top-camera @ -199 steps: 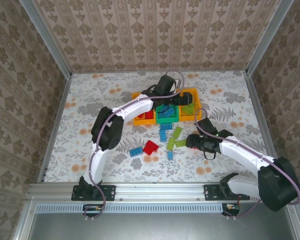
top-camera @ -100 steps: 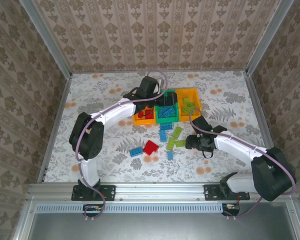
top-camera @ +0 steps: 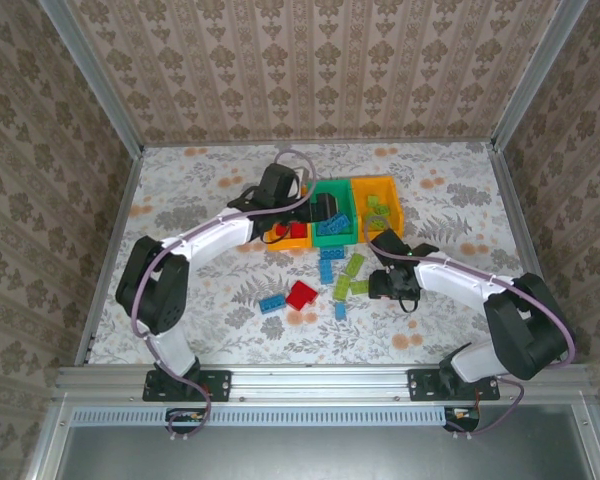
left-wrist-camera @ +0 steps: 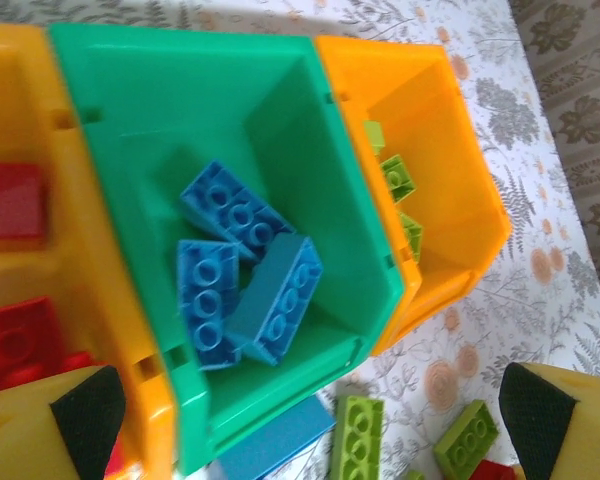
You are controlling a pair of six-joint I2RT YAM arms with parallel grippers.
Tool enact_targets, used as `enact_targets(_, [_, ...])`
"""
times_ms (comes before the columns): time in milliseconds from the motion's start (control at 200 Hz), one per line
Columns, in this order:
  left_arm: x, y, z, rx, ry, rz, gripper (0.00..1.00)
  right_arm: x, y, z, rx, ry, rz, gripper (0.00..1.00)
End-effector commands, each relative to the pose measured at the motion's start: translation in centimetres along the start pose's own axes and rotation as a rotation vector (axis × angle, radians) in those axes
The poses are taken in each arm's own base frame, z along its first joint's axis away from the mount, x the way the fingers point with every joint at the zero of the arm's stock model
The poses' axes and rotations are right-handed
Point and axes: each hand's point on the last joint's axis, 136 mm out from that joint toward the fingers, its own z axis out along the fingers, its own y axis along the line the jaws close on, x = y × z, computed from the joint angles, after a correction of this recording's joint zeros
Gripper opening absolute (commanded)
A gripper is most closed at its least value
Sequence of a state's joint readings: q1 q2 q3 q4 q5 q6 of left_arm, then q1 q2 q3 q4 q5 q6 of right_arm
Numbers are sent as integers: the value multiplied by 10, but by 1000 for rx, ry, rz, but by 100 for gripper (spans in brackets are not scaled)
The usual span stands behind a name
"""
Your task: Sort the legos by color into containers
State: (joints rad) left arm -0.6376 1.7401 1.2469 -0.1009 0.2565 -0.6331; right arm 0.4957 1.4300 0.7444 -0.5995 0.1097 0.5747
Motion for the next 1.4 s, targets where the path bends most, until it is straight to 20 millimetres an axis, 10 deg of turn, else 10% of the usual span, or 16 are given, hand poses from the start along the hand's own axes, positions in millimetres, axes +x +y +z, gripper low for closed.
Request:
enact_targets(0, [-22, 1, -34, 11, -115, -13, 100, -1, -6, -4, 45, 0, -20, 65])
enact_targets(200, [-21, 27, -83, -62, -205, -3, 100, -20, 10, -36, -63, -100, -15, 60])
enact_targets(575, [37, 88, -110, -226, -122, -11, 100, -98, 129, -118, -615, -269, -30, 57])
enact_targets(1040, [92, 130, -130, -350, -42, 28, 100, -183, 241, -108, -858, -218, 47, 56])
enact_targets(1395, [118, 140, -130, -349, 9, 23, 100, -210, 256, -63, -789, -164, 153, 63])
